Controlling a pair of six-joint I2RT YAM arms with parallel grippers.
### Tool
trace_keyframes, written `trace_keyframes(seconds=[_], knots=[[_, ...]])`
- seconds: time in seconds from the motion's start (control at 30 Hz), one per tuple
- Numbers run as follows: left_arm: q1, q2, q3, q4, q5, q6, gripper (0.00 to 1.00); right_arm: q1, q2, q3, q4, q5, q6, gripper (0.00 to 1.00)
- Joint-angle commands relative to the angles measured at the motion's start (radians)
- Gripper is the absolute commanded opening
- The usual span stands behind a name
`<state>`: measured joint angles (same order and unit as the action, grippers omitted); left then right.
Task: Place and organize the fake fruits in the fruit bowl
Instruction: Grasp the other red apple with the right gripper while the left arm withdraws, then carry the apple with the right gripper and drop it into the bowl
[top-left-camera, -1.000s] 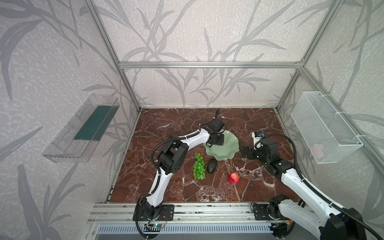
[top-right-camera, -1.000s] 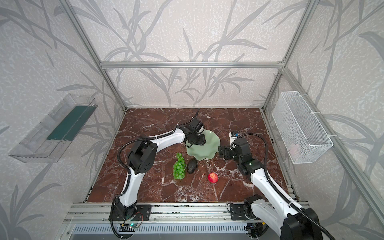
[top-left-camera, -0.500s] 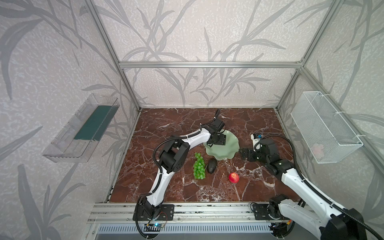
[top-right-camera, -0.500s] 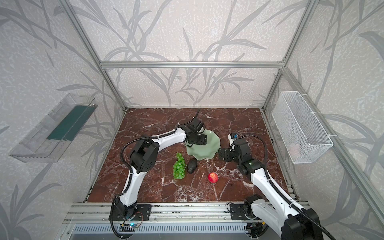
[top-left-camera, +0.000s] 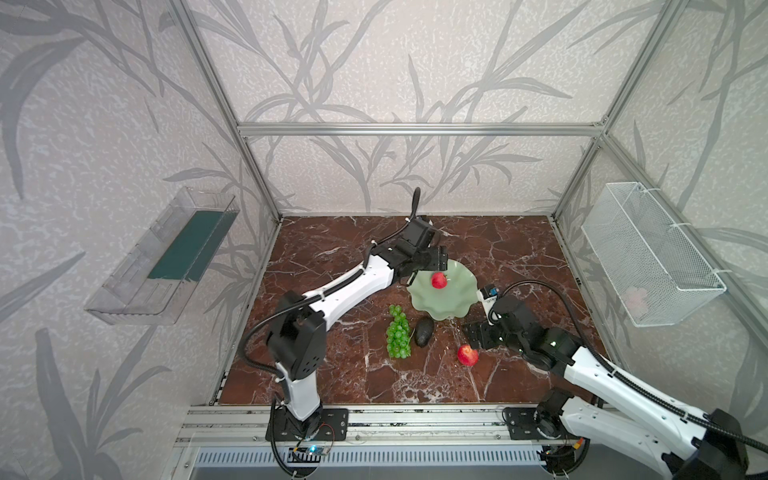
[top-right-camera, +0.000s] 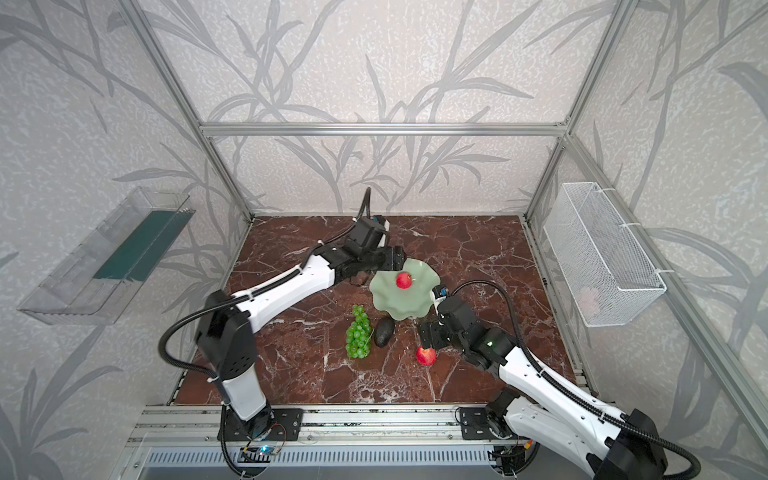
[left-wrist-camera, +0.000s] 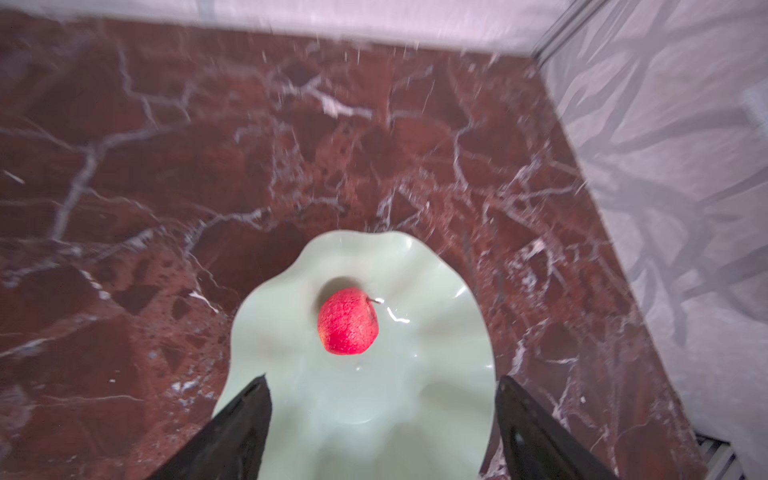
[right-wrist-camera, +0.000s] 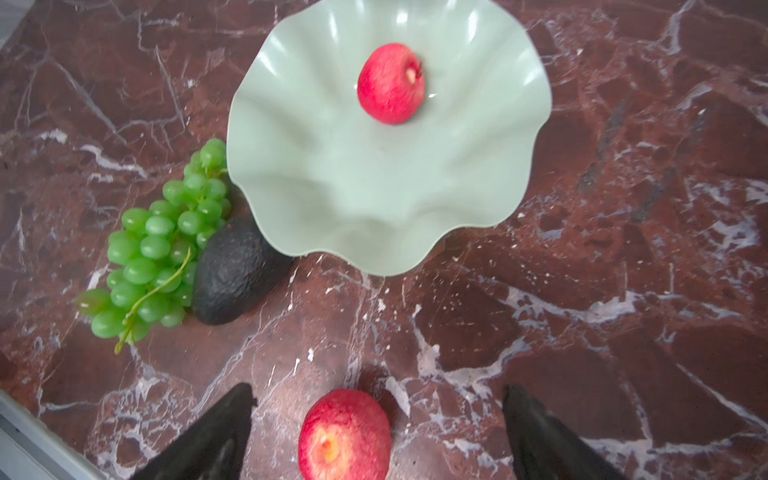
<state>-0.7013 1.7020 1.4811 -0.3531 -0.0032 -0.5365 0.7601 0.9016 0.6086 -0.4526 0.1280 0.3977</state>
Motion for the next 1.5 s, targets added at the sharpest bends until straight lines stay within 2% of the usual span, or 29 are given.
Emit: trace_keyframes(seconds=[0.0, 0.23, 0.27, 0.4, 0.7, 0.97, 1.1, 1.17, 1.37, 1.47], knots=[[-0.002, -0.154, -0.165, 0.099, -0.143, 0.0, 0.86, 0.079, 0.013, -0.013, -0.056, 0.094, 0.108, 0.9], [-0.001, -0.504, -0.49, 0.13, -0.284, 0.003, 0.91, 0.23, 0.116, -0.043, -0.024, 0.172, 0.233, 0.86], [-0.001, -0.556, -0.541, 0.132, -0.298, 0.001, 0.92, 0.249, 0.135, -0.041, -0.031, 0.194, 0.28, 0.85], [0.004, -0.751, -0.705, 0.117, -0.359, -0.017, 0.96, 0.293, 0.2, -0.045, -0.004, 0.235, 0.334, 0.82], [0.011, -1.049, -0.834, -0.043, -0.458, -0.039, 0.98, 0.302, 0.308, -0.062, 0.086, 0.257, 0.388, 0.68], [0.012, -1.145, -0.864, -0.124, -0.475, -0.055, 0.98, 0.33, 0.357, -0.063, 0.091, 0.278, 0.417, 0.58], [0.013, -1.16, -0.877, -0.129, -0.475, -0.065, 0.98, 0.337, 0.314, -0.062, 0.066, 0.302, 0.407, 0.45], [0.013, -1.162, -0.881, -0.132, -0.474, -0.071, 0.98, 0.337, 0.269, -0.055, 0.041, 0.32, 0.391, 0.42], [0.013, -1.169, -0.884, -0.145, -0.476, -0.071, 0.97, 0.336, 0.096, 0.007, -0.008, 0.432, 0.258, 0.38], [0.014, -1.175, -0.877, -0.175, -0.479, -0.071, 0.97, 0.292, 0.086, 0.053, 0.036, 0.456, 0.145, 0.37]])
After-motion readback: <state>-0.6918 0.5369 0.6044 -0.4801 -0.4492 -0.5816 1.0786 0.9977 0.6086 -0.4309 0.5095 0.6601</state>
